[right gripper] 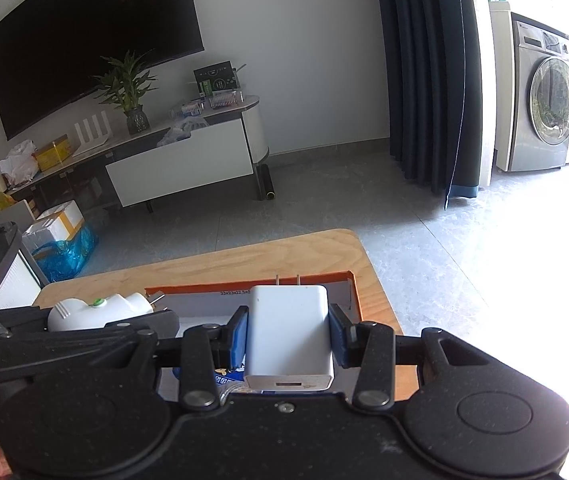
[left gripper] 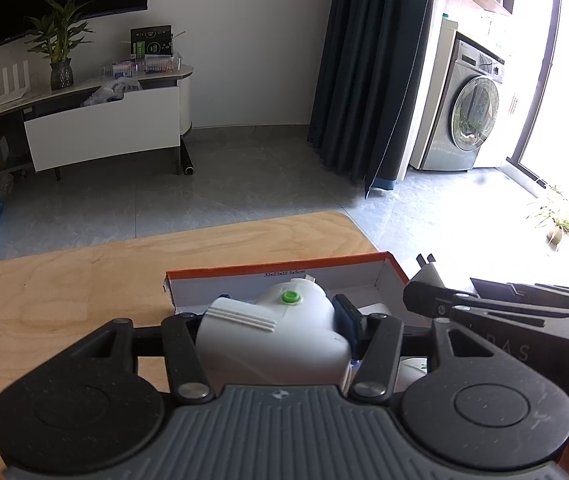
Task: Organize rigid objects
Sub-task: 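Lower the diffuser and charger into the box and open both grippers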
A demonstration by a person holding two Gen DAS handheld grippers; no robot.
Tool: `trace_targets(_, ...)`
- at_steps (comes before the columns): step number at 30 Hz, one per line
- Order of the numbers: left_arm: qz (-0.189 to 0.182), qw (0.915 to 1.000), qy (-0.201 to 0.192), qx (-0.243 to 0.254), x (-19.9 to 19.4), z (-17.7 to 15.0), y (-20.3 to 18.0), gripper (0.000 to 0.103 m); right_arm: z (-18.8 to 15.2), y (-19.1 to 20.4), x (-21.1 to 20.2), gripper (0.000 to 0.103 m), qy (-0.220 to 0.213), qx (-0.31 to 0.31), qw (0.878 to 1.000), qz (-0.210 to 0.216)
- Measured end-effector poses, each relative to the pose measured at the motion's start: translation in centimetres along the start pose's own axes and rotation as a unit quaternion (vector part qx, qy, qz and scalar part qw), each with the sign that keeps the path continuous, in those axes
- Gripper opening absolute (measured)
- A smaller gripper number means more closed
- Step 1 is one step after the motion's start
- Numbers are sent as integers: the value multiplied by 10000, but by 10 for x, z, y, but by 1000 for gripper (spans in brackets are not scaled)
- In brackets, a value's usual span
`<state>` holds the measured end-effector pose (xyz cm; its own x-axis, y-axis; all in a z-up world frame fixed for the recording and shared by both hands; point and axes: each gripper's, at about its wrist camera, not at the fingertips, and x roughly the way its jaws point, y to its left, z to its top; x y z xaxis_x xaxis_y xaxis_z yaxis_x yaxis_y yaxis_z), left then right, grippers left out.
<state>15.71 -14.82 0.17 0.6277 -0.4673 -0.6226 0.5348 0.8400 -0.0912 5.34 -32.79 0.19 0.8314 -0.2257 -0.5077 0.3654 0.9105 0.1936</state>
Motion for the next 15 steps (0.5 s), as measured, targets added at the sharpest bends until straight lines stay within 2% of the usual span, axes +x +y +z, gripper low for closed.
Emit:
trace_targets(7, -9, 9999, 91, -45, 12, 3, 4, 55, 0, -1, 14, 51, 105, 66, 9999, 14)
trace_targets(11, -21, 9999, 156, -51, 19, 4, 5, 55, 3, -8, 15, 54, -75, 236, 9996, 108)
trace_targets(15, -79, 9998, 195, -25, 26, 7, 2, 55, 4, -11, 9, 54, -186, 255, 9995, 2)
